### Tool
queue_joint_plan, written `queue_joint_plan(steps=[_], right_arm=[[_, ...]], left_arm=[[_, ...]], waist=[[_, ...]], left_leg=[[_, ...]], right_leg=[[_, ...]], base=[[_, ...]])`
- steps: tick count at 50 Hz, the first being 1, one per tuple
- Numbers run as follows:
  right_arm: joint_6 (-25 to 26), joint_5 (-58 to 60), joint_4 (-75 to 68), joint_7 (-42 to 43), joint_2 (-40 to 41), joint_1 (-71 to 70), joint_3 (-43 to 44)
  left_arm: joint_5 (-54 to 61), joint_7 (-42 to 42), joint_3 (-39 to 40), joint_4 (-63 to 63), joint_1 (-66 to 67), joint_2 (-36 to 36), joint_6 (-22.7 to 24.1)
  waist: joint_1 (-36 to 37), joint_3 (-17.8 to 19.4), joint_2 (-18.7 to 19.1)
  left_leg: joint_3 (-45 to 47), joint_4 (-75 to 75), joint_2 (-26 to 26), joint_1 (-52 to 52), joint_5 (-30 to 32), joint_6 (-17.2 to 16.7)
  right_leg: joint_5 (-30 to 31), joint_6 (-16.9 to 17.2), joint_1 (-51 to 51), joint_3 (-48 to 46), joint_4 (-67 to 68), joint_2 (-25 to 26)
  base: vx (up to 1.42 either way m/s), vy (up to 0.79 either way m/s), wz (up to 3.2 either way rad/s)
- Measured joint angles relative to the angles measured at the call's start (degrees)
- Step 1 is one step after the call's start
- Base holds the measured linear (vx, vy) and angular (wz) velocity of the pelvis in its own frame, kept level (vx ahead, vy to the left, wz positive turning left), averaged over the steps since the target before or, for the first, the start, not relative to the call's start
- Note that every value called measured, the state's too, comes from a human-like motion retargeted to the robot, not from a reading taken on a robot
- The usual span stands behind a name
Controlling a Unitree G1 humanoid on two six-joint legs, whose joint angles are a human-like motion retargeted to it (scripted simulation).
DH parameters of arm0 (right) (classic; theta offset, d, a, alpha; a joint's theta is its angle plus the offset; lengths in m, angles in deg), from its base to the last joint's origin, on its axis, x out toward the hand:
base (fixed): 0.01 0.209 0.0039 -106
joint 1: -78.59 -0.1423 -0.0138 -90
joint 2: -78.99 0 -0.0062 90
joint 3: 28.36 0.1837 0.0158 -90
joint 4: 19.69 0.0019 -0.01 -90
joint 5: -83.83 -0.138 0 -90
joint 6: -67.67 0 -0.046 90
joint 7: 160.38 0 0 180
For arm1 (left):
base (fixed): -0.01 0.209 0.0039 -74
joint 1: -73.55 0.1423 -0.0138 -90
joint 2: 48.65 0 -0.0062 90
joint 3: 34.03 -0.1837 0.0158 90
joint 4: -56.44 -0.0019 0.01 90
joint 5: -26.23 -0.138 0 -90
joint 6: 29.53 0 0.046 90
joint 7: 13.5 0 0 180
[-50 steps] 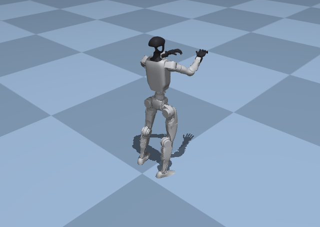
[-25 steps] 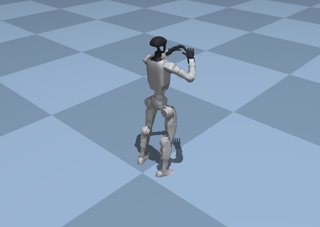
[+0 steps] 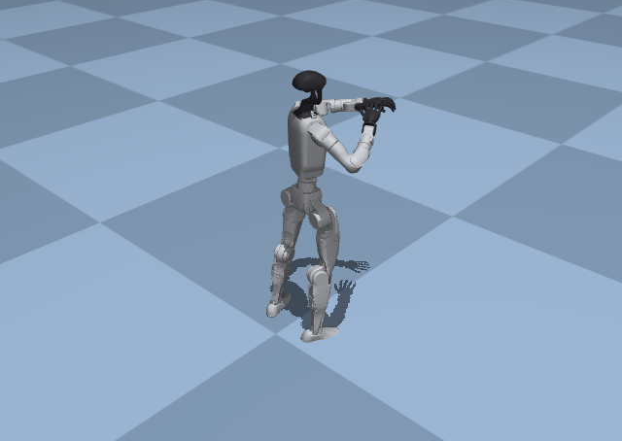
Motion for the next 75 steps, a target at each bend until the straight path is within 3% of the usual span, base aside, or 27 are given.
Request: queue_joint_plan(steps=[5,13,22,28,35,47,55,61,67,75], right_arm=[[0.88,0.32,-4.70,-0.22,1.81,-2.85,-0.87],[4.95,-0.54,-17.92,-5.47,4.62,-9.83,-5.72],[8.15,6.44,-45.21,-11.06,8.85,-18.73,-15.31],[9.48,7.37,-57.11,-11.26,11.55,-19.65,-14.43],[8.74,3.58,-45.11,-3.43,10.52,-12.52,-7.32],[1.64,0.65,-7.13,-1.84,3.96,5.05,0.81],[-1.62,-1.20,6.16,-0.22,2.15,11.03,4.18],[0.08,-4.83,10.95,-3.32,2.55,9.48,4.12],[4.78,-4.75,6.84,-8.83,3.89,2.51,2.64],[7.66,2.11,-15.70,-14.00,5.16,-14.03,-5.24]], left_arm=[[1.84,0.12,3.55,12.43,5.50,0.91,1.58],[9.68,8.63,8.03,30.65,13.86,4.44,1.01],[12.78,16.46,15.41,42.09,23.81,6.63,-0.03],[10.41,16.10,17.86,45.10,27.92,6.24,1.16],[5.32,10.03,17.55,37.79,28.12,5.90,0.03],[-0.38,0.50,17.59,17.72,21.86,7.20,-1.77],[-3.03,-2.63,14.34,-1.34,10.61,4.79,-4.57],[-0.97,-1.24,9.71,-12.81,2.91,1.20,-6.59],[-1.08,0.45,10.13,-9.51,2.62,-1.52,-7.10],[-3.39,2.66,22.12,12.87,14.73,-8.46,-6.21]], waist=[[1.87,-0.48,-0.68],[9.78,-0.92,-3.09],[20.99,-1.24,-5.80],[25.11,-1.39,-6.57],[24.54,-0.97,-6.36],[15.76,-0.07,-3.35],[9.45,0.38,-1.62],[7.29,0.37,-1.38],[8.34,0.38,-2.11],[13.21,1.03,-3.38]], left_leg=[[-1.71,0.13,-0.60,-0.24,-0.13,0.28],[-5.95,0.29,-1.50,-0.49,-0.27,0.85],[-10.91,0.25,-1.74,-1.50,0.10,0.73],[-13.28,-0.01,-2.11,-2.23,0.69,0.33],[-13.69,-0.39,-2.67,-2.20,1.21,0.35],[-7.65,0.04,-1.47,-0.97,0.41,0.76],[-3.29,0.15,-0.34,-0.33,0.32,0.52],[-1.53,0.22,-0.20,-0.30,0.39,0.57],[-1.27,0.40,-0.37,-0.64,0.27,0.74],[-3.93,0.20,-1.40,-0.89,0.02,0.53]], right_leg=[[-0.40,0.00,0.70,-1.49,0.26,-0.95],[-1.35,-0.09,2.89,-5.39,0.74,-2.43],[-2.01,-0.79,4.94,-10.23,1.00,-2.91],[-2.21,-1.00,5.63,-12.62,1.15,-3.28],[-2.30,-0.85,5.90,-13.08,0.94,-3.75],[-1.46,0.00,3.79,-7.13,0.04,-2.22],[-0.78,0.00,1.66,-2.92,0.13,-0.70],[-0.28,0.00,0.58,-1.14,0.10,-0.36],[0.14,0.00,0.12,-0.73,0.03,-0.53],[-0.29,0.00,1.26,-3.03,0.49,-1.98]], base=[[0.02,0.03,0.30],[0.02,0.02,0.49],[0.01,0.00,0.54],[0.00,0.01,0.41],[0.00,0.00,0.06],[-0.02,-0.02,-0.50],[-0.03,-0.02,-0.53],[-0.03,0.00,-0.30],[0.00,0.00,0.00],[-0.01,0.04,0.32]])
